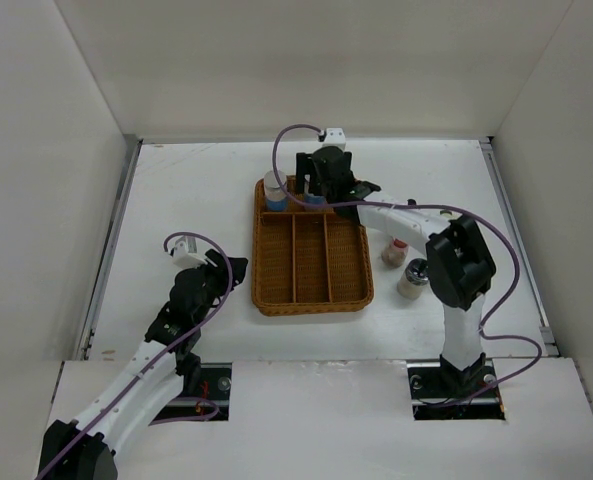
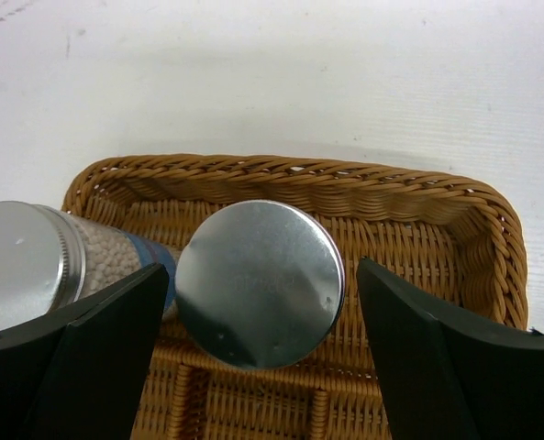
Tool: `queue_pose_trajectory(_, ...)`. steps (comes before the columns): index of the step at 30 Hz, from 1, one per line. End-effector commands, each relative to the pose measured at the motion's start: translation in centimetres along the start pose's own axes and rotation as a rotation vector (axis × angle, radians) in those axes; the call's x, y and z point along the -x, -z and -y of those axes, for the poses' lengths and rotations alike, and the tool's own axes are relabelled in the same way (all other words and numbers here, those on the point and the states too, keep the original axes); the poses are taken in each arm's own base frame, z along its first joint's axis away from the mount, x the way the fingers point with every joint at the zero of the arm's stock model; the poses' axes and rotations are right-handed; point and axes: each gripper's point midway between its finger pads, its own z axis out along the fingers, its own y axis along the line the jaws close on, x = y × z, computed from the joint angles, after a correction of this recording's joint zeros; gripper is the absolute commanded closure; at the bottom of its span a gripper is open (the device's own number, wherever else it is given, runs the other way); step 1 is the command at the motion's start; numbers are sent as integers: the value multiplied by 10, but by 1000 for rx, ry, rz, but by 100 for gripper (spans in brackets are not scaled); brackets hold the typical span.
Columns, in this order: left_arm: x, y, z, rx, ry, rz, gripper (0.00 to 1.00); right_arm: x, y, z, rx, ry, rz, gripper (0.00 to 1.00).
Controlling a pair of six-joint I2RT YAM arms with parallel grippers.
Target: Organize the condiment bottles
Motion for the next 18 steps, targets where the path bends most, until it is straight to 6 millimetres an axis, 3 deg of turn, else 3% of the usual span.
queue_pose_trajectory(1, 8, 0, 9, -41, 16, 28, 55, 78, 41, -14, 59, -68, 174, 8)
queue_pose_trajectory(5, 10, 0, 12, -45, 16, 32, 55, 107, 75, -1, 64, -86, 233, 7)
queue_pose_trajectory(9, 11, 0, 13, -47, 15, 34, 55, 116, 109, 40, 20, -119, 273, 13)
queue_pose_trajectory(10, 11, 0, 13, -46, 15, 33, 55, 115, 115, 51, 5, -128, 275, 18)
queue_pose_trajectory(12, 10, -1, 13, -44, 12, 29, 55, 103, 129, 82, -51, -152, 276, 43)
queue_pose_trajectory(14, 10, -2, 13, -40, 8, 27, 55, 87, 140, 116, -128, -181, 266, 61)
queue_pose_trajectory(16, 11, -3, 15, -39, 4, 26, 55, 68, 148, 152, -217, -199, 246, 64)
queue_pose_trajectory(18, 11, -4, 15, -38, 0, 23, 55, 45, 150, 185, -313, -203, 207, 59)
